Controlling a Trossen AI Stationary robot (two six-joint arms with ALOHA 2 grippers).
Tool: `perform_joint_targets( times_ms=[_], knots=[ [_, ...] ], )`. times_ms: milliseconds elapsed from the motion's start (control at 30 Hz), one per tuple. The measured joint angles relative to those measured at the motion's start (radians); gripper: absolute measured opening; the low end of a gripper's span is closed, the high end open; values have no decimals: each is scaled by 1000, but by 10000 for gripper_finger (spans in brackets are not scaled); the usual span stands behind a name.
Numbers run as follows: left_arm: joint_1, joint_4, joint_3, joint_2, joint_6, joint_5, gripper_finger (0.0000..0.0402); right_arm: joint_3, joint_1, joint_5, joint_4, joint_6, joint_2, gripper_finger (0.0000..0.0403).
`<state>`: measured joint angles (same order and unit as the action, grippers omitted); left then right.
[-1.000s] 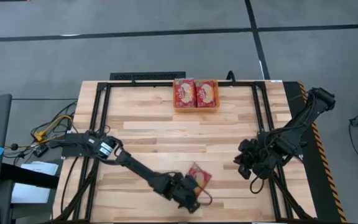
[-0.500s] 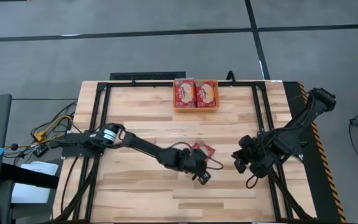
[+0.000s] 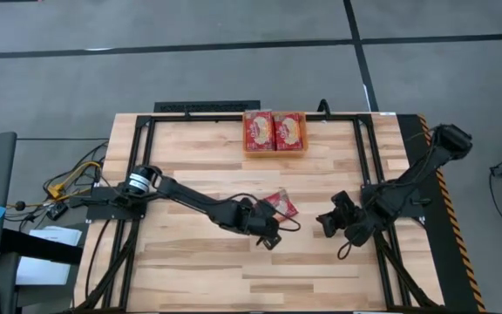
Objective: Sort popcorn bags into baskets
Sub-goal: Put the red popcorn bag into the orange bin
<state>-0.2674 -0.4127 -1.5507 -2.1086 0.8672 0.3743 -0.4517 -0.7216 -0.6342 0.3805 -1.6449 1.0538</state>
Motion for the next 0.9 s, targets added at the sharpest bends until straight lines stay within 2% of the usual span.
perform_joint_targets(
  times_ms=[233, 333, 467, 567, 633, 767, 900],
  knots=[
    [36, 142, 142, 47, 34, -10, 0, -1, 32, 1, -33, -3, 0, 98],
    [46, 142, 147, 91, -8, 39, 0, -1, 43, 2, -30, -4, 1, 98],
    [63, 35, 149, 94, -47, 39, 0, -1, 58, 3, -31, -4, 1, 98],
    [72, -83, 149, 93, -2, 117, 0, -1, 59, 3, -32, -4, 1, 98],
    [78, -103, 149, 93, -4, 143, 0, -1, 59, 3, -32, -4, 1, 98],
    [82, -22, 147, 83, -71, 69, 0, -1, 59, 4, -31, -4, 1, 98],
    [70, 7, 148, 62, -59, 42, 0, -1, 59, 5, -29, -4, 1, 97]
  ],
)
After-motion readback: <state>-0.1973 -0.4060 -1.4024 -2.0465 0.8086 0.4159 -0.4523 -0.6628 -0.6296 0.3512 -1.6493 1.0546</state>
